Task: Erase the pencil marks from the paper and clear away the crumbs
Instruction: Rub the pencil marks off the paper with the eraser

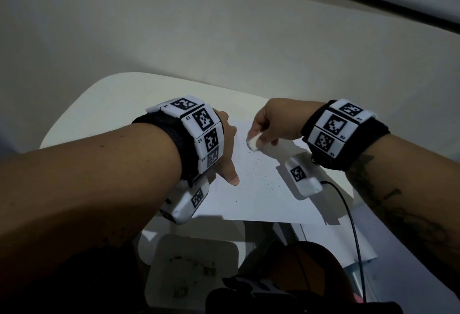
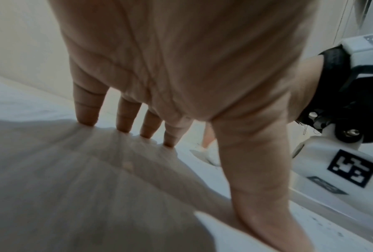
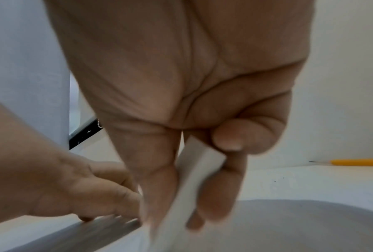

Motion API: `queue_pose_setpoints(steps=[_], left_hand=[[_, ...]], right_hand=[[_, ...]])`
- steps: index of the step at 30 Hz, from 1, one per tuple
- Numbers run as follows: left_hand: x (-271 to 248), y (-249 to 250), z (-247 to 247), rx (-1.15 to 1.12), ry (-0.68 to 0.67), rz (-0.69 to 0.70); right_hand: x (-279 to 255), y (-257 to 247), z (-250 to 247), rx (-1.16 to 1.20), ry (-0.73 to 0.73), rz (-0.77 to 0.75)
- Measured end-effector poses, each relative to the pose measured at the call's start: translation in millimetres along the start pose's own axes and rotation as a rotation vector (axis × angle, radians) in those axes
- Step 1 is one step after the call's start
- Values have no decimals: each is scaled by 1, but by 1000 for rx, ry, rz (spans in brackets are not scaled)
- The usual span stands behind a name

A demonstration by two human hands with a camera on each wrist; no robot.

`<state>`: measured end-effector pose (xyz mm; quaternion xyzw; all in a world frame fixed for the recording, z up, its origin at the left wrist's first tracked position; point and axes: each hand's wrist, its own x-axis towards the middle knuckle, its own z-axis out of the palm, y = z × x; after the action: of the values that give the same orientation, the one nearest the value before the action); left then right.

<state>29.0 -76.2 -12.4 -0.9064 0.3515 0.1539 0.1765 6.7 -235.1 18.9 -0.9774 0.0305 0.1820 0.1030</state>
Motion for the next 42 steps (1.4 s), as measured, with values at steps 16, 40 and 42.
queue_pose_setpoints(steps=[16,40,42], left_hand=[[2,0,2,5,14,-19],[3,2,-1,62,2,-24],[4,2,1,67,1,-23]], right_hand=[[12,1,-2,65,71,42],[11,-6,3,48,-6,2],[3,-4,0,-6,-110,-12]])
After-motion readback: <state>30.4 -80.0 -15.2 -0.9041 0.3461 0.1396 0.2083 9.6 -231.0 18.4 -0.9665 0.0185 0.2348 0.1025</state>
